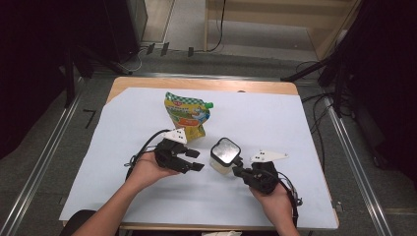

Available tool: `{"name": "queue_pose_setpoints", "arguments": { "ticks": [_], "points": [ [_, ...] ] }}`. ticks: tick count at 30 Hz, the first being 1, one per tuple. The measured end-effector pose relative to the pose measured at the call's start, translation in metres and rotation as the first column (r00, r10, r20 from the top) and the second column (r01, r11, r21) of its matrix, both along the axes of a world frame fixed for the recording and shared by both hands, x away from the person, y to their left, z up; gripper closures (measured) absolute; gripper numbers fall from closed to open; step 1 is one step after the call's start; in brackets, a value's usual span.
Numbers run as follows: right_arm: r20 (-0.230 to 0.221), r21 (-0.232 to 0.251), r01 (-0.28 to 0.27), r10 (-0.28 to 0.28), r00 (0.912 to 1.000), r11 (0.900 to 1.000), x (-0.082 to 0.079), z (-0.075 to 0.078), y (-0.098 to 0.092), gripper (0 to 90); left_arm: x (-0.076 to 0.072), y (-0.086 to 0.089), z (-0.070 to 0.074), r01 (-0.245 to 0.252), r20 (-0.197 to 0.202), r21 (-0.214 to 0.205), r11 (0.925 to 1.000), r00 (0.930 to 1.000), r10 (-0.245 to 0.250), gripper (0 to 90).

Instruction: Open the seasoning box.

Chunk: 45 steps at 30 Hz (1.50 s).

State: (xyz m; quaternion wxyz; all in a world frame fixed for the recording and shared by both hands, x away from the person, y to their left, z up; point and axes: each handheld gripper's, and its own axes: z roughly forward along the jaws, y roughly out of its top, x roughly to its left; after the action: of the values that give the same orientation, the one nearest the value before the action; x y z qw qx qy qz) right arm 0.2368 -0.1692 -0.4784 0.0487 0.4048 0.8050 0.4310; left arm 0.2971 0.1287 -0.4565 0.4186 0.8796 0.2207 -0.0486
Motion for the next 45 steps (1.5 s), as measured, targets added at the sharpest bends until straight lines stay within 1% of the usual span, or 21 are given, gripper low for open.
{"name": "queue_pose_setpoints", "arguments": {
  "ticks": [3, 6, 9, 11, 17, 22, 24, 27, 28, 30, 31, 32, 33, 34, 35, 37, 38, 39, 41, 43, 45],
  "points": [
    [-0.004, -0.002, 0.016, -0.016, 0.9999, 0.9999, 0.003, 0.000, -0.006, 90.0, 0.000, -0.001, -0.001, 0.012, 0.002, -0.001, 0.9999, 0.9999, -0.012, 44.0],
    [-0.006, -0.008, 0.034, -0.034, 0.9994, 0.9994, 0.007, 0.000, -0.013, 90.0, 0.001, -0.002, -0.002, 0.023, 0.015, -0.001, 0.9997, 0.9996, -0.023, 41.9],
    [-0.011, -0.011, 0.056, -0.056, 0.9984, 0.9984, 0.011, 0.000, -0.018, 90.0, 0.000, -0.005, -0.004, 0.026, 0.002, -0.008, 0.9996, 0.9997, -0.026, 41.7],
    [-0.018, -0.014, 0.066, -0.067, 0.9976, 0.9977, 0.015, -0.001, -0.023, 90.0, 0.000, -0.006, -0.004, 0.034, 0.003, -0.002, 0.9994, 0.9994, -0.034, 41.3],
    [-0.021, -0.016, 0.095, -0.095, 0.9952, 0.9953, 0.025, -0.003, -0.032, 90.0, 0.001, -0.007, -0.004, 0.034, 0.004, -0.006, 0.9994, 0.9994, -0.034, 39.2],
    [-0.026, -0.015, 0.125, -0.126, 0.9918, 0.9920, 0.035, -0.004, -0.038, 90.0, 0.001, -0.010, -0.005, 0.037, 0.014, -0.004, 0.9993, 0.9992, -0.037, 38.7],
    [-0.020, -0.016, 0.132, -0.132, 0.9910, 0.9911, 0.038, -0.004, -0.039, 90.0, 0.001, -0.012, -0.006, 0.038, 0.011, -0.005, 0.9993, 0.9992, -0.038, 38.2],
    [-0.019, -0.013, 0.137, -0.137, 0.9904, 0.9905, 0.037, -0.002, -0.042, 90.0, 0.002, -0.013, -0.004, 0.036, 0.005, -0.009, 0.9993, 0.9993, -0.036, 38.1],
    [-0.013, -0.010, 0.146, -0.146, 0.9892, 0.9893, 0.035, 0.002, -0.046, 90.0, 0.002, -0.013, -0.003, 0.036, 0.004, -0.010, 0.9993, 0.9994, -0.035, 37.8],
    [0.009, -0.009, 0.167, -0.167, 0.9859, 0.9859, 0.032, 0.007, -0.051, 90.0, 0.005, -0.015, -0.001, 0.037, -0.018, -0.014, 0.9992, 0.9991, -0.037, 37.6],
    [0.027, -0.009, 0.183, -0.183, 0.9828, 0.9830, 0.033, 0.009, -0.053, 90.0, 0.007, -0.016, 0.000, 0.033, -0.021, -0.007, 0.9994, 0.9992, -0.033, 35.6],
    [0.035, -0.018, 0.199, -0.198, 0.9795, 0.9799, 0.035, 0.009, -0.055, 90.0, 0.010, -0.018, 0.002, 0.021, -0.010, -0.008, 0.9997, 0.9997, -0.021, 35.5],
    [0.029, -0.028, 0.206, -0.205, 0.9783, 0.9781, 0.040, 0.007, -0.055, 90.0, 0.012, -0.019, 0.005, 0.014, -0.001, -0.026, 0.9996, 0.9999, -0.014, 35.7],
    [0.021, -0.039, 0.212, -0.211, 0.9773, 0.9766, 0.045, 0.005, -0.054, 90.0, 0.015, -0.020, 0.008, 0.013, -0.005, -0.048, 0.9988, 0.9999, -0.013, 35.8],
    [0.011, -0.044, 0.209, -0.209, 0.9779, 0.9769, 0.049, 0.003, -0.051, 90.0, 0.016, -0.021, 0.010, 0.010, -0.007, -0.056, 0.9984, 0.9999, -0.010, 35.8],
    [0.009, -0.053, 0.202, -0.201, 0.9795, 0.9780, 0.053, 0.001, -0.047, 90.0, 0.019, -0.026, 0.014, 0.011, -0.010, -0.069, 0.9976, 0.9999, -0.012, 35.7],
    [0.016, -0.077, 0.201, -0.201, 0.9795, 0.9765, 0.057, 0.000, -0.044, 90.0, 0.021, -0.028, 0.016, 0.015, -0.009, -0.071, 0.9973, 0.9998, -0.016, 35.1],
    [0.008, -0.078, 0.202, -0.202, 0.9793, 0.9763, 0.060, -0.001, -0.044, 90.0, 0.024, -0.032, 0.018, 0.024, -0.014, -0.075, 0.9969, 0.9996, -0.025, 34.7],
    [-0.023, -0.060, 0.205, -0.207, 0.9782, 0.9770, 0.069, -0.004, -0.044, 90.0, 0.028, -0.039, 0.020, 0.040, -0.029, -0.063, 0.9972, 0.9987, -0.042, 31.2],
    [-0.017, -0.084, 0.207, -0.209, 0.9778, 0.9748, 0.072, -0.006, -0.041, 90.0, 0.029, -0.047, 0.021, 0.058, -0.024, -0.048, 0.9971, 0.9979, -0.060, 28.6],
    [-0.018, -0.096, 0.211, -0.213, 0.9768, 0.9728, 0.072, -0.009, -0.040, 90.0, 0.030, -0.051, 0.021, 0.067, -0.018, -0.043, 0.9968, 0.9975, -0.068, 26.9]
  ]
}}
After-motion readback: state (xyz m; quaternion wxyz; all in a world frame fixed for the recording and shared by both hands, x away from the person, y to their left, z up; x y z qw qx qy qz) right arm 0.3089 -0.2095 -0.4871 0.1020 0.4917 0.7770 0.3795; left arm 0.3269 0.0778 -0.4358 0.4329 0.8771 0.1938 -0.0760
